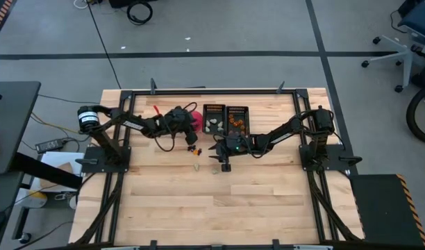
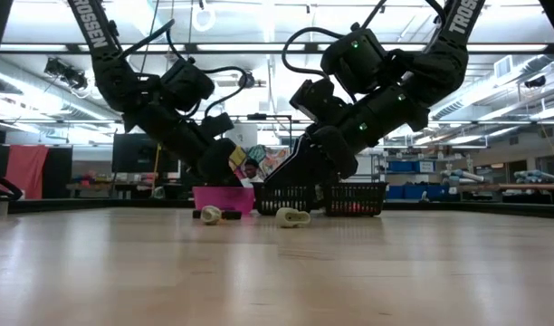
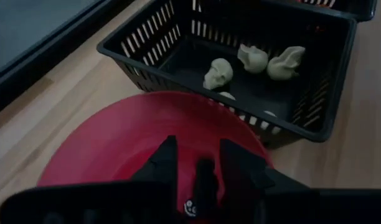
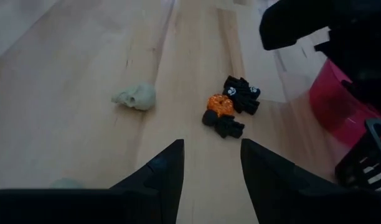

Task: Sort Halloween decoration
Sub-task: Put the black skeleton toy into the red bowl

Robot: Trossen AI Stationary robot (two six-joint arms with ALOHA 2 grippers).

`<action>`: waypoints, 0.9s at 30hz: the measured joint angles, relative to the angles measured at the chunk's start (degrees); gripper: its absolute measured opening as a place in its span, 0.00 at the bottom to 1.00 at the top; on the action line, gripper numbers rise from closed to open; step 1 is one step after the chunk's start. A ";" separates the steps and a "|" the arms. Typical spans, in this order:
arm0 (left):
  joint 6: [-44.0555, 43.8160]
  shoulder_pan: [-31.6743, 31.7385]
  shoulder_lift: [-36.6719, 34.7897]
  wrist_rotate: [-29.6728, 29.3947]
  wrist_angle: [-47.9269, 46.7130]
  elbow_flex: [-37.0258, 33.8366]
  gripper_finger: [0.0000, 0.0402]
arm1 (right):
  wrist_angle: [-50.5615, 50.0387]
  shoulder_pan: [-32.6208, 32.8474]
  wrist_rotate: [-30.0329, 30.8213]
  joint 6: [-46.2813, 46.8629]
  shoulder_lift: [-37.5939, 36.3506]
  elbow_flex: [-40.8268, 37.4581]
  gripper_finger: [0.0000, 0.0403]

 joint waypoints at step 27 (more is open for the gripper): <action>11.49 -10.41 -13.14 -2.13 -16.51 -0.14 0.34 | -3.63 0.05 2.57 -0.22 -0.02 -0.02 0.40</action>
